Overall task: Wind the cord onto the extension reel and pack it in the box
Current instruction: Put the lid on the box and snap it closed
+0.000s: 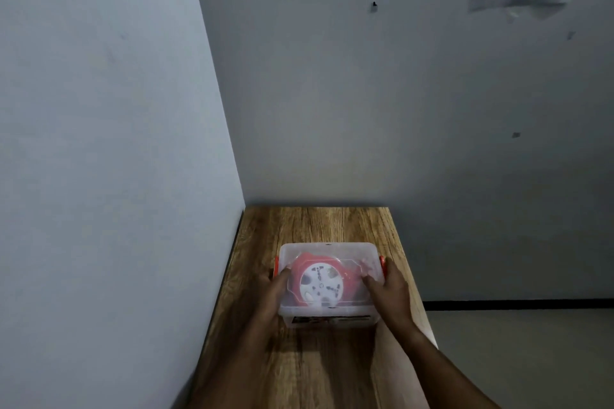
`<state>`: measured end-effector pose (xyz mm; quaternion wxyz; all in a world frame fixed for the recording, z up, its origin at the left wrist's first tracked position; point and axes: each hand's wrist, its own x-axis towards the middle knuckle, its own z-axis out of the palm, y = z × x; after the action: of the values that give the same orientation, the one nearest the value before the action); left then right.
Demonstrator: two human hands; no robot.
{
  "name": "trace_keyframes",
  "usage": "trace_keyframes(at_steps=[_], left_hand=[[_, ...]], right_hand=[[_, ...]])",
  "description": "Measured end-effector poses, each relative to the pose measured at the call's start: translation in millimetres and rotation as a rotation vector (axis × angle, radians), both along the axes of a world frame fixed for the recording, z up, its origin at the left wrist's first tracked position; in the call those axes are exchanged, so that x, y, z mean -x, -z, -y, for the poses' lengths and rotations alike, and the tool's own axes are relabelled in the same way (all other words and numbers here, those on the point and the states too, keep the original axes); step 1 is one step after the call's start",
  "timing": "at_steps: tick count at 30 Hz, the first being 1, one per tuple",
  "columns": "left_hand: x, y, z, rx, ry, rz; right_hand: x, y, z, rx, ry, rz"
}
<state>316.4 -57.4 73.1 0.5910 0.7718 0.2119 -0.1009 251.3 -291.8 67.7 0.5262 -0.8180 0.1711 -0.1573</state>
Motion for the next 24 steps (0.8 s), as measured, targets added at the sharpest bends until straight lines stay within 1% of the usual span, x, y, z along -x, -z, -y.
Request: trace_keyframes(at_steps=[1, 2, 4, 8, 13, 18, 21, 24], left_hand=[[1, 2, 1, 0.008, 0.009, 0.011], [1, 4, 1, 0.012, 0.015, 0.025], [2, 4, 0, 0.000, 0.017, 0.048], [-4, 9, -1, -0.010, 0.039, 0.027], [-19, 0, 6, -0.046, 0.029, 0.064], [-59, -7, 12, -0.048, 0.034, 0.033], [-87, -14, 18, -0.074, 0.053, 0.044], [-115, -18, 22, -0.054, 0.065, 0.057]], right_hand=[[1, 0, 2, -0.179, -0.025, -0.035], [1, 3, 3, -0.311, -0.043, -0.053], [0, 11, 6, -0.410, -0.060, -0.069], [-7, 19, 8, -0.457, -0.033, -0.062], [-24, 10, 11, -0.469, -0.041, -0.037], [-58, 1, 19, -0.468, -0.049, -0.038], [-84, -9, 23, -0.488, -0.060, -0.023], [-111, -18, 26, -0.488, -0.079, -0.003]])
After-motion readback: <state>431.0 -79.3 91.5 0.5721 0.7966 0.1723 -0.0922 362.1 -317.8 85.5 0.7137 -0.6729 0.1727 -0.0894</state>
